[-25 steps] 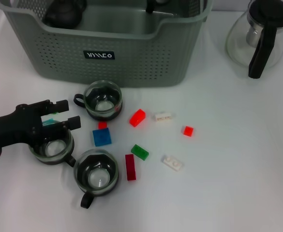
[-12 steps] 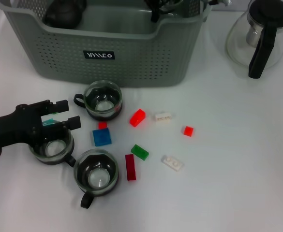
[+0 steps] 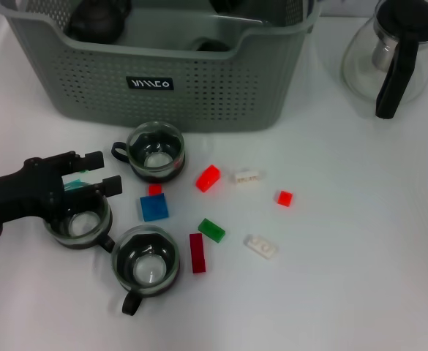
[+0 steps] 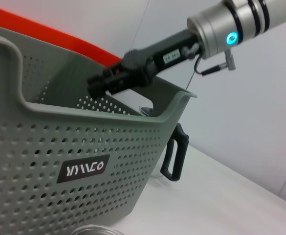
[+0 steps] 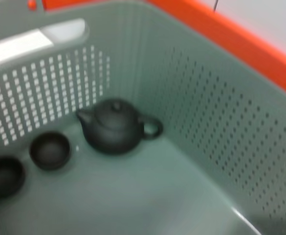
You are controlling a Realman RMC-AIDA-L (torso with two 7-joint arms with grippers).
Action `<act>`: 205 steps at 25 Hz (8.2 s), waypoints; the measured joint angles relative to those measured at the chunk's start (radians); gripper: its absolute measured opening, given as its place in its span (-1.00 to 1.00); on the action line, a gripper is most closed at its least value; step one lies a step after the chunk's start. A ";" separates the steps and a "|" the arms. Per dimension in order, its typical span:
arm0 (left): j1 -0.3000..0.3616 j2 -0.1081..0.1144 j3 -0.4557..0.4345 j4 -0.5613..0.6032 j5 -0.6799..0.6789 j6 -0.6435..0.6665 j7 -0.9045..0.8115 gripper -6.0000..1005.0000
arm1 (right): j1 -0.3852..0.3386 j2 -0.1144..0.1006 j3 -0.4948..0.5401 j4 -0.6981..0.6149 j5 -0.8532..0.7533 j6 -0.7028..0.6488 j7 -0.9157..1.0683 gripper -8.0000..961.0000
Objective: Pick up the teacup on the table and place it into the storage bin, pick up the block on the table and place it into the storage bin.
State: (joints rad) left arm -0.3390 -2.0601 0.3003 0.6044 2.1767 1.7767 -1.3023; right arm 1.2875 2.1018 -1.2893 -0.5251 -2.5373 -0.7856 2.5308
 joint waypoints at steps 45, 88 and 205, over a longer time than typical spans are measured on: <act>0.025 0.011 -0.047 0.032 0.002 -0.003 -0.015 0.38 | -0.455 0.013 -0.298 -0.796 0.361 -0.978 -0.748 0.40; 0.026 0.005 -0.039 0.024 0.001 -0.020 -0.015 0.38 | -0.500 0.021 -0.826 -0.682 0.391 -0.391 -0.838 0.11; -0.012 0.004 -0.038 -0.027 0.002 -0.085 -0.031 0.37 | 0.008 0.006 -0.021 0.083 0.246 0.200 -0.223 -0.73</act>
State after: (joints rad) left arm -0.3507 -2.0563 0.2623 0.5774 2.1782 1.6913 -1.3330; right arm 1.2955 2.1076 -1.3107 -0.4421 -2.2914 -0.5851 2.3078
